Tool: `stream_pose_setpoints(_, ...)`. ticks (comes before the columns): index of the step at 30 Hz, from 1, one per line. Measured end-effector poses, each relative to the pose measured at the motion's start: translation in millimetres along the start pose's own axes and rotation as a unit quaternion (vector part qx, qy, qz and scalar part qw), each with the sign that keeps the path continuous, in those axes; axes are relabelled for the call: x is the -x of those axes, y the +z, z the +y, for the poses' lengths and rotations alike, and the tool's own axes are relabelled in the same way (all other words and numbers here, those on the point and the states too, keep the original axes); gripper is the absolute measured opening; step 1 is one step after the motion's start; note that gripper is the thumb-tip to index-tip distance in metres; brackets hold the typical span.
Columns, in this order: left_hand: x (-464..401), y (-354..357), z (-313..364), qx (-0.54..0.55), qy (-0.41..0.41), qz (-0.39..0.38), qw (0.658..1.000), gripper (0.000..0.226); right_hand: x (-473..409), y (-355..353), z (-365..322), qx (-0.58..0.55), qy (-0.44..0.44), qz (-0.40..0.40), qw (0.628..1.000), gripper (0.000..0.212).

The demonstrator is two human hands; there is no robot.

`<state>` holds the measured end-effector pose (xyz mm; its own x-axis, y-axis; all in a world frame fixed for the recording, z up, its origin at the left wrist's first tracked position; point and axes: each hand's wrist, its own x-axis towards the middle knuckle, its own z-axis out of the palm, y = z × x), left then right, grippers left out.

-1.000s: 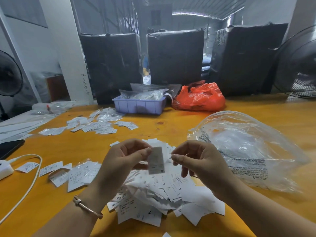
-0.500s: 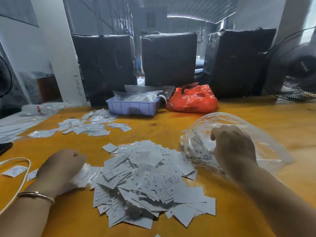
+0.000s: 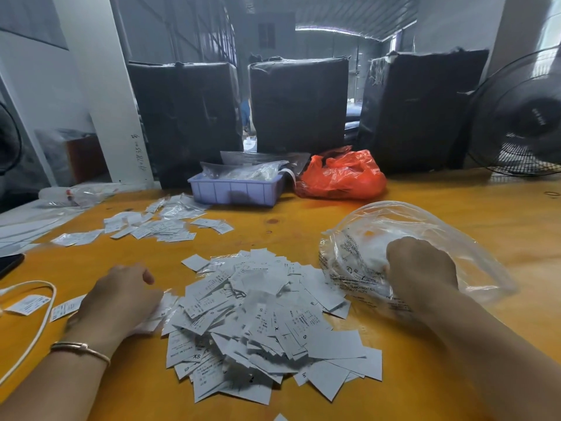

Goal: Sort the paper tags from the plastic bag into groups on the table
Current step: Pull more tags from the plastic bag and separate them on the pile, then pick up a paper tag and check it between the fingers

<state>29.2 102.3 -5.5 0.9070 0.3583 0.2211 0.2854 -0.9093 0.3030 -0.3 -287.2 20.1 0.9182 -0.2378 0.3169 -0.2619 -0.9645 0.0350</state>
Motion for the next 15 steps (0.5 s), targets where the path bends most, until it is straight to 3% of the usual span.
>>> stream_pose_setpoints(4, 4, 0, 7, 0.026, 0.030, 0.039, 0.998, 0.023, -2, -1, 2, -0.031, -0.003, 0.042, 0.999, 0.011)
stream_pose_setpoints(6, 9, -1, 14, 0.061, 0.069, 0.068, 0.993, 0.021, -3, -1, 1, -0.065, -0.008, 0.078, 0.995, 0.007)
stream_pose_setpoints(9, 21, -3, 30, 0.128, 0.137, 0.085, 0.979, 0.013, -1, 0, 0, -0.133, -0.014, 0.128, 0.983, 0.017)
stream_pose_setpoints(12, 35, -2, 44, 0.199, 0.197, 0.078, 0.957, 0.013, 0, -1, 0, -0.188, -0.024, 0.184, 0.964, 0.019)
stream_pose_setpoints(15, 48, -1, 55, 0.243, 0.240, 0.071, 0.937, 0.015, 3, -7, -6, -0.219, -0.050, 0.291, 0.930, 0.013)
